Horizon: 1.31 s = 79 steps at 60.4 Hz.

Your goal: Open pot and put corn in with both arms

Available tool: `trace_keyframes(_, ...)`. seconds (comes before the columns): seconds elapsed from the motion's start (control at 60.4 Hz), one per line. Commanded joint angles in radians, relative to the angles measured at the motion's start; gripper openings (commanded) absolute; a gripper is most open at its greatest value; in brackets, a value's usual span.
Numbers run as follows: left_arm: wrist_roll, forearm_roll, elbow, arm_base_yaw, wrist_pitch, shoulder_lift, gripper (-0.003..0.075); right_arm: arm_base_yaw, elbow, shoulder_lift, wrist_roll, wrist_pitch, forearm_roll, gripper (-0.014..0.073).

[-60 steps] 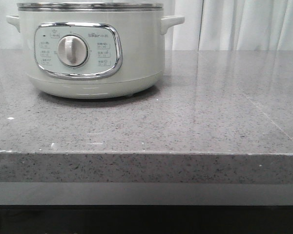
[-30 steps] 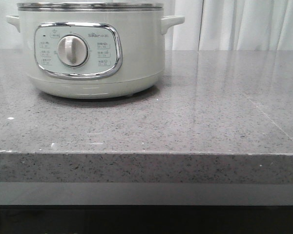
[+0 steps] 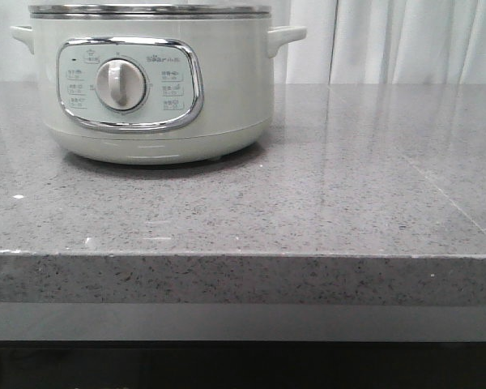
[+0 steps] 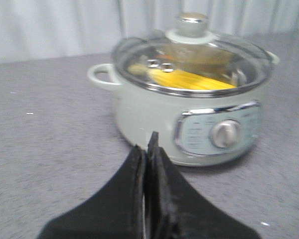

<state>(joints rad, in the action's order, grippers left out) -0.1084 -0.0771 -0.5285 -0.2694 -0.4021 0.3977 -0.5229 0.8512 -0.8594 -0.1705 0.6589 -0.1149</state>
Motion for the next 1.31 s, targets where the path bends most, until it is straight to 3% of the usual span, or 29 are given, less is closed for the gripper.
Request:
trace_keyframes(0.0, 0.006, -0.011, 0.067, 0.060, 0.146, -0.084, -0.0020, 0.006, 0.026, 0.005, 0.009, -0.068, -0.004, -0.0069)
trace_keyframes(0.199, 0.006, -0.034, 0.243, 0.165, 0.180, -0.247, -0.0020, 0.006, 0.026, 0.005, 0.009, -0.068, -0.004, -0.0069)
trace_keyframes(0.397, 0.007, -0.052, 0.397, 0.163, 0.346, -0.333, -0.0020, 0.006, 0.026, 0.005, 0.009, -0.068, -0.004, -0.0069)
trace_keyframes(0.662, 0.108, -0.008, 0.548, 0.171, 0.505, -0.420, -0.0020, 0.006, 0.026, 0.005, 0.009, -0.065, -0.004, -0.0069)
trace_keyframes(0.877, 0.108, -0.034, 0.548, 0.211, 0.509, -0.420, -0.0020, 0.006, 0.026, 0.005, 0.009, -0.065, -0.004, -0.0069)
trace_keyframes(1.291, 0.108, -0.034, 0.548, 0.188, 0.507, -0.420, -0.0020, 0.006, 0.026, 0.005, 0.009, -0.065, -0.004, -0.0069)
